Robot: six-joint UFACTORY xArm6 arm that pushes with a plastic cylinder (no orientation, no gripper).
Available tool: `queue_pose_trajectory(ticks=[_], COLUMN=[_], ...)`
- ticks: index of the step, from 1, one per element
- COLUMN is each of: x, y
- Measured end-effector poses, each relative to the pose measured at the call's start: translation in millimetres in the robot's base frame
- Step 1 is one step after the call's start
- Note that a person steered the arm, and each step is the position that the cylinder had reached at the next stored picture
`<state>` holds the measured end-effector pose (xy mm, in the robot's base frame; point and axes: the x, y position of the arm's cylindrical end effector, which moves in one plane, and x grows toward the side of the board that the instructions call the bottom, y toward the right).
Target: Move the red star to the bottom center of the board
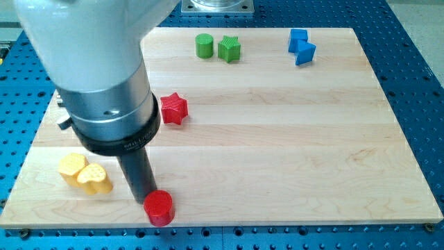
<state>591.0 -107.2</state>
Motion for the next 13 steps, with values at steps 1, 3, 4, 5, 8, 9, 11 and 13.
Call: queue_pose_trajectory(ticks=[1, 3, 4, 5, 8, 9, 11, 13], x=[0, 10, 4, -16, -196, -86, -67, -22], y=[-10, 64, 66, 65, 29, 55, -19, 85])
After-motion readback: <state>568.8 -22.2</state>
